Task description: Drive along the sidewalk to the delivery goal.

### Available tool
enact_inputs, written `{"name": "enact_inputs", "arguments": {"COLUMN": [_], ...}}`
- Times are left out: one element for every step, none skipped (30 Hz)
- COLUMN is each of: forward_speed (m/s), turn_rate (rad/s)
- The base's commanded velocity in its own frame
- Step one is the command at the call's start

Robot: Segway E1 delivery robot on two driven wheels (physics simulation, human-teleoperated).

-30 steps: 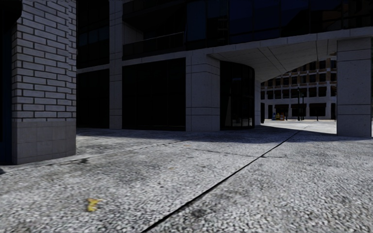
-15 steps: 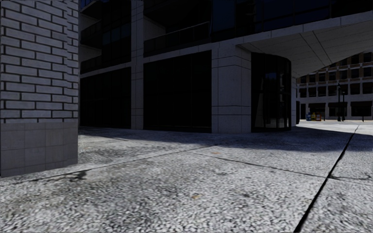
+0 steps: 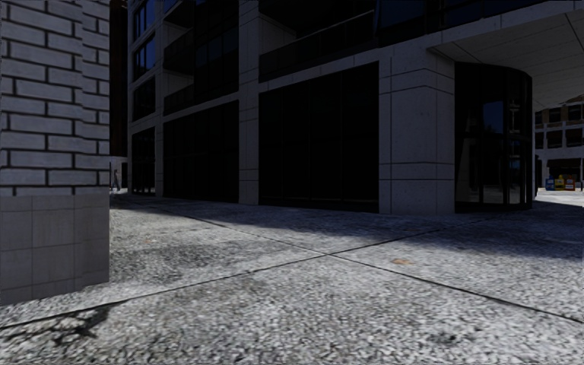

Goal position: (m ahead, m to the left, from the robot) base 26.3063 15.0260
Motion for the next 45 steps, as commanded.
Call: {"name": "enact_inputs", "arguments": {"forward_speed": [2.0, 2.0, 2.0, 2.0, 2.0, 2.0, 2.0, 2.0, 2.0, 2.0, 2.0, 2.0, 2.0, 2.0, 2.0, 2.0, 2.0, 2.0, 2.0, 2.0, 2.0, 2.0, 2.0, 2.0, 2.0, 2.0, 2.0, 2.0, 2.0, 2.0, 2.0, 2.0, 2.0, 2.0, 2.0, 2.0, 2.0, 2.0, 2.0, 2.0, 2.0, 2.0, 2.0, 2.0, 2.0], "turn_rate": [0.38, 0.38, 0.38, 0.38, 0.38, 0.38, 0.38, 0.38, 0.38, 0.38, 0.38, 0.38, 0.38, 0.38, 0.38, 0.38, 0.38, 0.38, 0.38, 0.38, 0.38, 0.38, 0.38, 0.38, 0.38, 0.38, 0.38, 0.38, 0.38, 0.38, 0.38, 0.38, 0.38, 0.38, 0.38, 0.38, 0.38, 0.38, 0.38, 0.38, 0.38, 0.38, 0.38, 0.38, 0.38]}}
